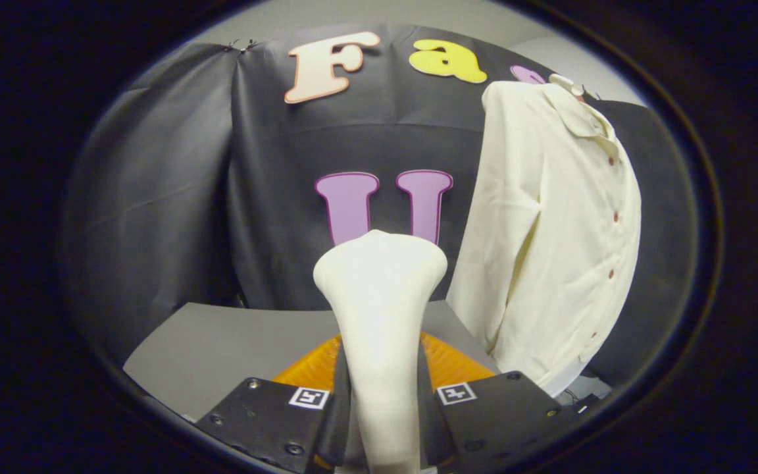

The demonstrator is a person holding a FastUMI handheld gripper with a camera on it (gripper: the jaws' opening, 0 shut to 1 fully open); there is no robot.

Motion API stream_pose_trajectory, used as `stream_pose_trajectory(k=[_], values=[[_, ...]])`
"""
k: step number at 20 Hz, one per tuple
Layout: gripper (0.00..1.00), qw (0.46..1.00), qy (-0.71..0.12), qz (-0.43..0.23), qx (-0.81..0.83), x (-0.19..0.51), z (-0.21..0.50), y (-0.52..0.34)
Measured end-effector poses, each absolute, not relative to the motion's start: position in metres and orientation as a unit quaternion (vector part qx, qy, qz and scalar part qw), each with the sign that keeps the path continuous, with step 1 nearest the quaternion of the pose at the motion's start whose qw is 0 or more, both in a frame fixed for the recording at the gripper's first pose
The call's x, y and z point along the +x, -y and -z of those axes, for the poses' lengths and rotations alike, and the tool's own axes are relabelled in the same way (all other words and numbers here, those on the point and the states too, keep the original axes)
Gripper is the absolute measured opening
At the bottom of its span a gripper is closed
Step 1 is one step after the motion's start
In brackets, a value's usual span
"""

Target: Iron the clothes twice with a garment steamer, once on the left side and once on the right side.

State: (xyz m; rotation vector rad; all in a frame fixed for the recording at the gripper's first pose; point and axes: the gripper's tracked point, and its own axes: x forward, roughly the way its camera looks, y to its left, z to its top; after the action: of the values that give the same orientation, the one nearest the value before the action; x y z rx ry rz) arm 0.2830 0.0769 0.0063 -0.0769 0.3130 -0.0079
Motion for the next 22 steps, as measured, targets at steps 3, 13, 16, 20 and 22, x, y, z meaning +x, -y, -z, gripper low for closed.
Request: stream_pose_trajectory(k=[3, 13, 16, 20, 22], values=[[0.46, 0.992, -0.112, 0.014, -0.059, 0.256, -0.034, -0.062], [0.45, 0.996, -0.006, 0.053, -0.068, 0.202, -0.131, -0.008], [0.45, 0.996, -0.010, 0.049, -0.075, 0.211, -0.139, 0.008], [0.45, 0.995, -0.028, 0.052, -0.078, 0.239, -0.149, 0.048], [0.45, 0.994, -0.040, 0.077, -0.072, 0.253, -0.153, 0.079]])
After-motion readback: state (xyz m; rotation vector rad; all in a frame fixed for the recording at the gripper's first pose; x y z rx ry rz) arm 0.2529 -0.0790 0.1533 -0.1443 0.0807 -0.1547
